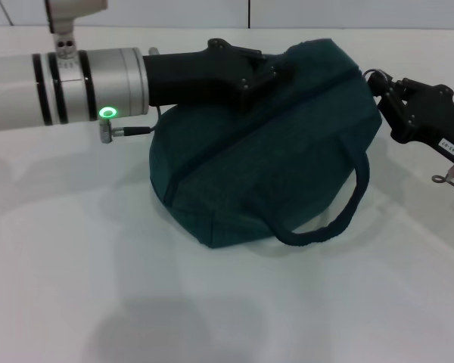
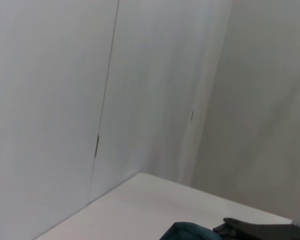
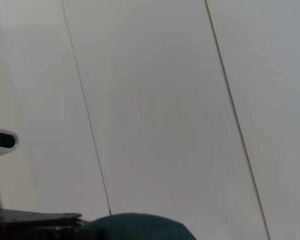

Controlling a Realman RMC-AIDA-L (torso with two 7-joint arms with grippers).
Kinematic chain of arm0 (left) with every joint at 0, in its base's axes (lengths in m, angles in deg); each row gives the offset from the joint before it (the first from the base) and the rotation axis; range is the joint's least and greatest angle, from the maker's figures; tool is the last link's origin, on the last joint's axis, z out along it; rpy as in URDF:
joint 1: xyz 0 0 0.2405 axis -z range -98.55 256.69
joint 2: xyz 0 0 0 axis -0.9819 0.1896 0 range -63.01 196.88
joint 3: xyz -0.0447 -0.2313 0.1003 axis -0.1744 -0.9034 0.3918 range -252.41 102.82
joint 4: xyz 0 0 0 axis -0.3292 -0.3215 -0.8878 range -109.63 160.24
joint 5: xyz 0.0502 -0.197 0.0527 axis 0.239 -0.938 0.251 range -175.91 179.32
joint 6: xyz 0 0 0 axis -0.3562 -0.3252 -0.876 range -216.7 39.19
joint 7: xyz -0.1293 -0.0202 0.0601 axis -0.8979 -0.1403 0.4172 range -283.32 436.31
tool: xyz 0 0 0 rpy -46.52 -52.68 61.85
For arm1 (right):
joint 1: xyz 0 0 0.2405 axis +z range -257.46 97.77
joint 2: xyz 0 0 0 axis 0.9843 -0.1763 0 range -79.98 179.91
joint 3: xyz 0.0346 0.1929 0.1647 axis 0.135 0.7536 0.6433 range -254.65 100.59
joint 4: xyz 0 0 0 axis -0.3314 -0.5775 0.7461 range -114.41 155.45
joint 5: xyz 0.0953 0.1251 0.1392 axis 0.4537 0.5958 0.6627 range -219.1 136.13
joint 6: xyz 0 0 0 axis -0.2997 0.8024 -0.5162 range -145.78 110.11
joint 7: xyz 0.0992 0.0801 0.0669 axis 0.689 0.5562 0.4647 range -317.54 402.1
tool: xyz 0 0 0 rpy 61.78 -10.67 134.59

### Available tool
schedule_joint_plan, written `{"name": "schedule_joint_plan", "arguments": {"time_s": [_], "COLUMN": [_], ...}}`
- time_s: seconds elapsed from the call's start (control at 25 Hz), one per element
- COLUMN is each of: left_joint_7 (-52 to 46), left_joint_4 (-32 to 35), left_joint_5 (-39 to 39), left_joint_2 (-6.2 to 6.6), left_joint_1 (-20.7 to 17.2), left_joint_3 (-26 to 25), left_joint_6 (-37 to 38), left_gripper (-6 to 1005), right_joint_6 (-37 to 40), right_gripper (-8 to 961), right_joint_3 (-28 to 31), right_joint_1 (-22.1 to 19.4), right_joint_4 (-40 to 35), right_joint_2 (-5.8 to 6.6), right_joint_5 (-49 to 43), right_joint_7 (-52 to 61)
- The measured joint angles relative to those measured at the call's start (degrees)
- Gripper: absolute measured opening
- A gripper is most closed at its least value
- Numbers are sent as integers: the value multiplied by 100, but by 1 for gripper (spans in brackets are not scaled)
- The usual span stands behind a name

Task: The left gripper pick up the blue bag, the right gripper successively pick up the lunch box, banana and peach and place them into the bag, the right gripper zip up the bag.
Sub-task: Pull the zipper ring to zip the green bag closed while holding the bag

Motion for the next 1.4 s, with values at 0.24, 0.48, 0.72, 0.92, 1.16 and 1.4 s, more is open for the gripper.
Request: {"name": "schedule_joint_plan", "arguments": {"time_s": [0.24, 0.48, 0.72, 0.92, 1.16, 1.4], "left_joint_7": [71, 64, 43, 33, 32, 44], "left_joint_4": [-19, -35, -40, -51, -59, -55], "left_joint_5": [-105, -111, -110, -114, -113, -102], "left_joint_2": [33, 42, 44, 41, 13, 6], "left_joint_1": [-40, -42, -40, 0, 20, 13], "left_joint_3": [-7, -65, -129, -199, -209, -209], "left_joint_6": [132, 141, 148, 153, 237, 263], "left_gripper": [54, 54, 54, 55, 55, 55], "right_joint_6": [-38, -75, -197, -421, -553, -236], "right_gripper": [19, 20, 20, 21, 22, 23], "right_joint_3": [32, 47, 51, 4, -17, 14], "right_joint_1": [-34, -98, -135, -112, -86, -113], "right_joint_4": [17, 160, 256, 272, 254, 219], "right_joint_2": [0, 5, 14, 23, 27, 29], "right_joint_5": [26, 212, 279, 247, 240, 280], "right_joint_7": [3, 5, 5, 128, 151, 167]}}
